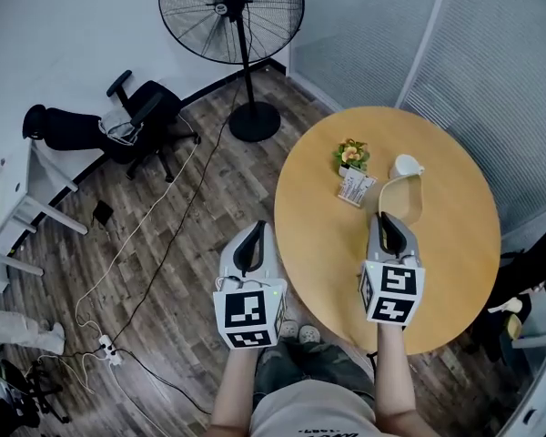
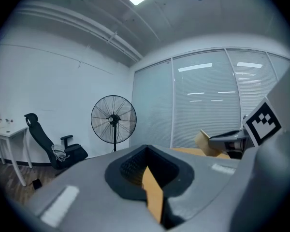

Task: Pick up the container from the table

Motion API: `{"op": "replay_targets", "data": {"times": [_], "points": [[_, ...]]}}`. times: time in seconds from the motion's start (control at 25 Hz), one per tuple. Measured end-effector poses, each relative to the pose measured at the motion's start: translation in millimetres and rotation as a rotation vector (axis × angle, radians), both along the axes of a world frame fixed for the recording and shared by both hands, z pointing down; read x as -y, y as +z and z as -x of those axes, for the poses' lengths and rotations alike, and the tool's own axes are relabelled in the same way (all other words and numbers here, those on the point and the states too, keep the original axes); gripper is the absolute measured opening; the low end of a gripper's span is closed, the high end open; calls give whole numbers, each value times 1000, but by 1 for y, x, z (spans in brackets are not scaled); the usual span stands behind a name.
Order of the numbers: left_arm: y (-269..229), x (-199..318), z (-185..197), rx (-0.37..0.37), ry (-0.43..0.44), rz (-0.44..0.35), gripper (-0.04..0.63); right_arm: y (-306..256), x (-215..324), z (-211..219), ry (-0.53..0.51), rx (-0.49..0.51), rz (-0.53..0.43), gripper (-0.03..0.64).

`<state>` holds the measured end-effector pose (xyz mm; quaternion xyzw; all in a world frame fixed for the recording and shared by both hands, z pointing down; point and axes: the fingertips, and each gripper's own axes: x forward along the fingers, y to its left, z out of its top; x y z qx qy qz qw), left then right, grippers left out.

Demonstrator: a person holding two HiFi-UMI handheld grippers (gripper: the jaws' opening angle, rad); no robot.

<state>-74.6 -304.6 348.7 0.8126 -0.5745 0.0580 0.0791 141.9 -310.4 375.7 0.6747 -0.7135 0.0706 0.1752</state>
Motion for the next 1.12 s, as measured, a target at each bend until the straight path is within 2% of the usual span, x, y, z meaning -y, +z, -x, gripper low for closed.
{"op": "replay_targets", "data": {"times": [0.48,1.12], "points": [[-60,11,5,-12,-35,-133,0,-66,6,-9,5,23,-174,46],[-95,11,9,-21,-50,-209,0,-100,3,-16,11,40,-266,46]]}}
